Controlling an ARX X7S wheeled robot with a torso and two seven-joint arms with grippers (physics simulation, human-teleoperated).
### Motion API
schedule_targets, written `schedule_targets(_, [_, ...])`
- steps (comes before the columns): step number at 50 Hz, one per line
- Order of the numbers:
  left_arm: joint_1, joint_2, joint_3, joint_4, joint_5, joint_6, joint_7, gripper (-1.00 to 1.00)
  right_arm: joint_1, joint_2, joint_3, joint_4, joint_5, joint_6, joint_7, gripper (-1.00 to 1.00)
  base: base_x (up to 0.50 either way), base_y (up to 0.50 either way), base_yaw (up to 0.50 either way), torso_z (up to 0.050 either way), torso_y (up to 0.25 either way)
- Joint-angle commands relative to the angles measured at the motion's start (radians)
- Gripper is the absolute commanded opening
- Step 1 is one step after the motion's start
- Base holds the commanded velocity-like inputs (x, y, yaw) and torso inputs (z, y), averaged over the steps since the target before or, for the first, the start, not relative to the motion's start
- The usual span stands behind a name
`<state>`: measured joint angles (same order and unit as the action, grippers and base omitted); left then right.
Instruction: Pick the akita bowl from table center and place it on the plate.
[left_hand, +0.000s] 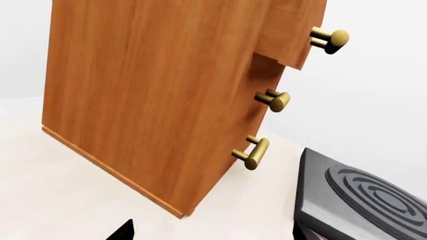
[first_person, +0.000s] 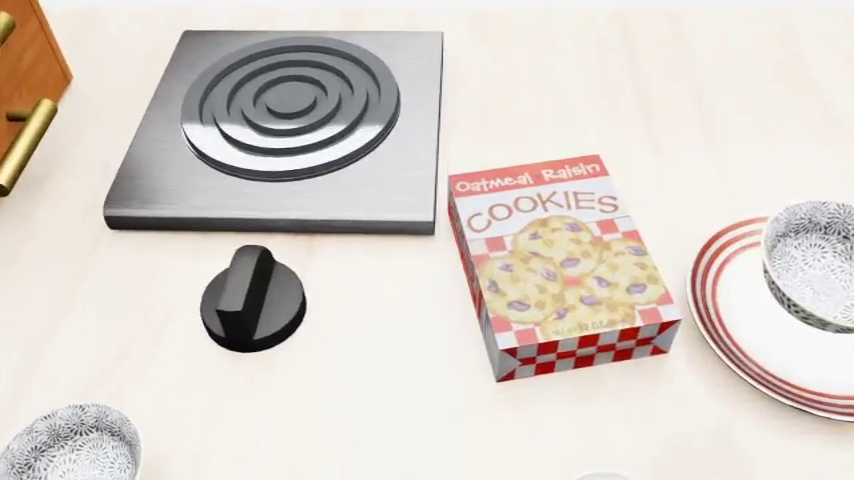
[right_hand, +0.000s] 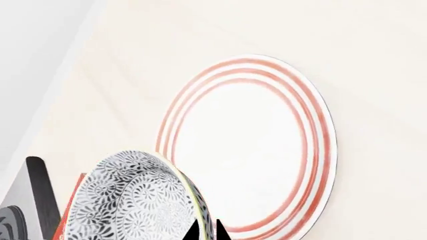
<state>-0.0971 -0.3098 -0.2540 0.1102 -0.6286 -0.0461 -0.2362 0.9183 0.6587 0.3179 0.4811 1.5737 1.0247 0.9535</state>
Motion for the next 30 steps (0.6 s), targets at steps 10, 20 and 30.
schedule_targets(10, [0.004, -0.006, -0.003, 0.004, -0.006, 0.006, -0.004, 1.0, 0.07, -0.01, -0.084, 0.173, -0.122, -0.077, -0.154, -1.0, 0.0, 0.0, 0.0, 0.0, 0.0])
schedule_targets(20, [0.005, -0.009, -0.004, 0.004, -0.009, 0.006, -0.008, 1.0, 0.129, -0.012, -0.129, 0.282, -0.183, -0.116, -0.222, -1.0, 0.0, 0.0, 0.0, 0.0, 0.0])
schedule_targets(30, [0.011, -0.011, -0.004, 0.01, -0.013, 0.007, -0.01, 1.0, 0.18, -0.011, -0.169, 0.406, -0.25, -0.177, -0.302, -1.0, 0.0, 0.0, 0.0, 0.0, 0.0])
